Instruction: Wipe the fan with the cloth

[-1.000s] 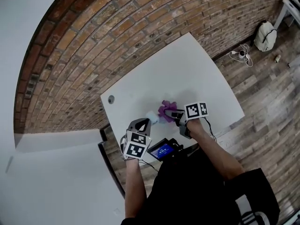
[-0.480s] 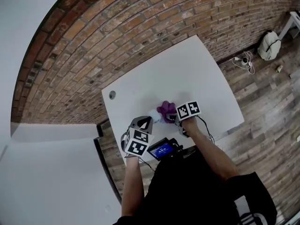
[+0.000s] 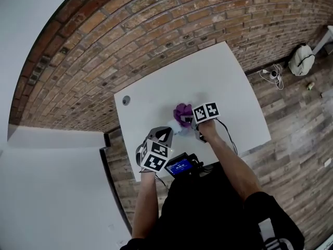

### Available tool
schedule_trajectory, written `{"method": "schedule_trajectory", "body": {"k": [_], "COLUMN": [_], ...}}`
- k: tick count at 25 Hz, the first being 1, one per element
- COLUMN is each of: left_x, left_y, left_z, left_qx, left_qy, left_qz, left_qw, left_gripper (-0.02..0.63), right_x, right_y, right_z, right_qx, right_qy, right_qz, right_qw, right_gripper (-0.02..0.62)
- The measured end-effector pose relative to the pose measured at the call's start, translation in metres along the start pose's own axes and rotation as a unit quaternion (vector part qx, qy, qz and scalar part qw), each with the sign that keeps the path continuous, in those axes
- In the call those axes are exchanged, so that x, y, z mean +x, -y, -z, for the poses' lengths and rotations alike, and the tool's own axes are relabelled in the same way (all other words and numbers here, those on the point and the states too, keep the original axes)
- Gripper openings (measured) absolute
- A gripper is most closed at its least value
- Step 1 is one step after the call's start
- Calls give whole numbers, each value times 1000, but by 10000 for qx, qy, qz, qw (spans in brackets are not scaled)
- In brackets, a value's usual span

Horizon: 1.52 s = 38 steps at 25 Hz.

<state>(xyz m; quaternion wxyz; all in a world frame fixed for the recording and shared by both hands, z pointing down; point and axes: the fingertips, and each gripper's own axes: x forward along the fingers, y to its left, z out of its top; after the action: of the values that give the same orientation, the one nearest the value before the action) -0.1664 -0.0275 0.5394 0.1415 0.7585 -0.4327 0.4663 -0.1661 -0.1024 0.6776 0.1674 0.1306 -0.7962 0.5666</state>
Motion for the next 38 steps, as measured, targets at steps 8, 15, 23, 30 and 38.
{"method": "schedule_trajectory", "body": {"k": [8, 15, 23, 30, 38], "left_x": [-2, -4, 87, 73, -113], "left_y": [-1, -46, 17, 6, -67], "left_z": [-4, 54, 59, 33, -16], "left_qx": [127, -910, -517, -1843, -5454], "left_qy": [320, 887, 1047, 1584, 5773], "left_qz": [-24, -356, 1111, 1167, 2747], "left_qw": [9994, 9913, 9869, 9630, 5420], "left_gripper": [2, 1, 247, 166, 161], "right_x": [-33, -107, -140, -157, -176], "right_y": [-4, 18, 26, 15, -13], "right_z": [102, 109, 97, 94, 57], "right_qx": [-281, -147, 342, 424, 614], "right_qy": [-911, -335, 487, 814, 1383], "right_qz": [124, 303, 330, 99, -553], "right_qw": [9954, 9989, 9977, 9957, 9869], "right_gripper": [94, 94, 94, 94, 94]}}
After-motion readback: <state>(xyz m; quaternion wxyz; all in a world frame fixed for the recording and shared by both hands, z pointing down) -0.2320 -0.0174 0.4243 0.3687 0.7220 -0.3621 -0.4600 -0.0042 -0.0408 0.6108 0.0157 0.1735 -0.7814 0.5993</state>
